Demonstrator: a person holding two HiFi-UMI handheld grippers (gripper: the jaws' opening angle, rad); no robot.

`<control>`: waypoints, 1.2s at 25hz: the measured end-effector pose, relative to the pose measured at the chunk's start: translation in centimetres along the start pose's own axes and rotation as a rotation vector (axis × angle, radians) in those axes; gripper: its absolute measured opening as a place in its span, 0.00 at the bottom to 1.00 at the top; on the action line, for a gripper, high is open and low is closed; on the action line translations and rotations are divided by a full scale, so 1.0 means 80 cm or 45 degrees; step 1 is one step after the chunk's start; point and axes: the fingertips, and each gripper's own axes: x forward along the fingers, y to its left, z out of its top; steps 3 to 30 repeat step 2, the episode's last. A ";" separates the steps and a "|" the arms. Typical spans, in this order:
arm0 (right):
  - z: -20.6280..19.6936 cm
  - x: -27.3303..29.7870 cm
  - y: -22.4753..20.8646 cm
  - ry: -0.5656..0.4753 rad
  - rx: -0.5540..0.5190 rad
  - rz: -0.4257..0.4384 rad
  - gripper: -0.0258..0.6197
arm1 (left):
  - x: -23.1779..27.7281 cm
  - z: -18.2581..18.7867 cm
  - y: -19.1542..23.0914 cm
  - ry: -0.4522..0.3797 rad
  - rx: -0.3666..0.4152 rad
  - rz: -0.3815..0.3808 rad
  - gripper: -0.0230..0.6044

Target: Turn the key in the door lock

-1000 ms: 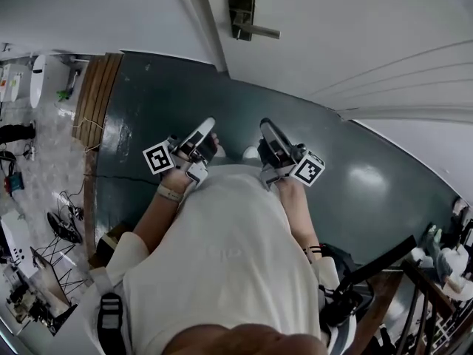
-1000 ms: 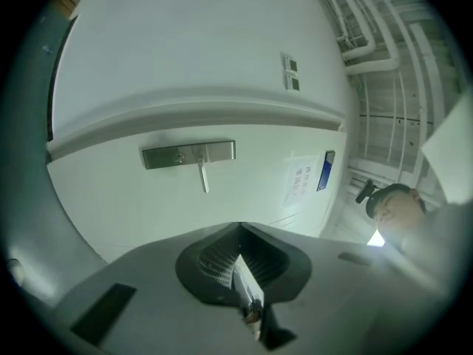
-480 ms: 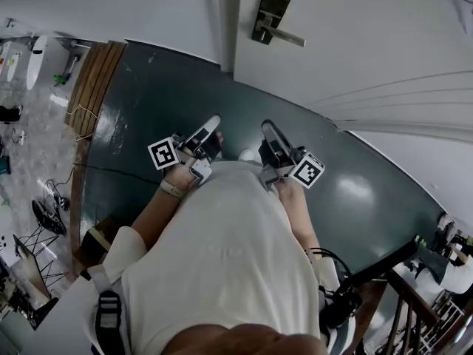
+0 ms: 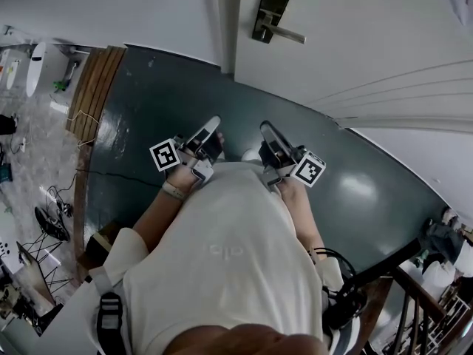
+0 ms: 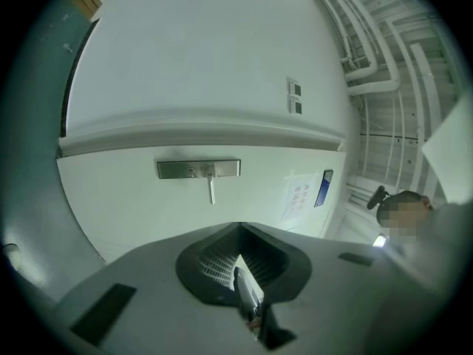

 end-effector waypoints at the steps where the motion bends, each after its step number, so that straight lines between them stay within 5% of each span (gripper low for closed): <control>1: -0.001 -0.002 -0.002 -0.002 0.004 -0.006 0.15 | 0.000 -0.001 0.001 0.001 0.001 -0.003 0.05; 30: -0.002 -0.004 -0.005 -0.005 0.007 -0.012 0.15 | -0.001 -0.001 0.002 0.003 0.003 -0.006 0.05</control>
